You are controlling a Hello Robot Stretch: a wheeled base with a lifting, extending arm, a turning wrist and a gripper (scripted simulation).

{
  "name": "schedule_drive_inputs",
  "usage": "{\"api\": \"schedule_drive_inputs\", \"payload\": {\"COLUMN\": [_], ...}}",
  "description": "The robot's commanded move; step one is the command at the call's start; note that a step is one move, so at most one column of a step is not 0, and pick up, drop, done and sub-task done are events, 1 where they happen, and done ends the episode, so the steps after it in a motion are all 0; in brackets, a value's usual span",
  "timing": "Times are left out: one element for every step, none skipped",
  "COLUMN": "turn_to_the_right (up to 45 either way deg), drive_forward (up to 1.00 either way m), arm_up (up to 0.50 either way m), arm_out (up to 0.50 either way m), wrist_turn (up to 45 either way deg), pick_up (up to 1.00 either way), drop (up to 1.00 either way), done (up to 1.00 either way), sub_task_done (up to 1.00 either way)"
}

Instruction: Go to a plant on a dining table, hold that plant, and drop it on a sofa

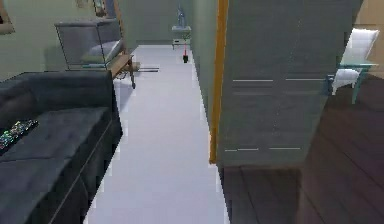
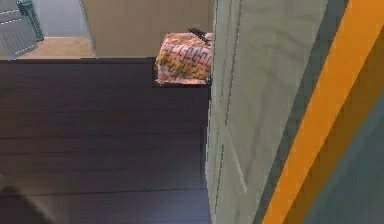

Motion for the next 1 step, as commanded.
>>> {"api": "schedule_drive_inputs", "payload": {"turn_to_the_right": [0.0], "drive_forward": [0.15], "arm_up": [0.00], "arm_out": [0.00], "wrist_turn": [0.0], "pick_up": [0.00], "drop": [0.00], "done": [0.00], "sub_task_done": [0.00]}}
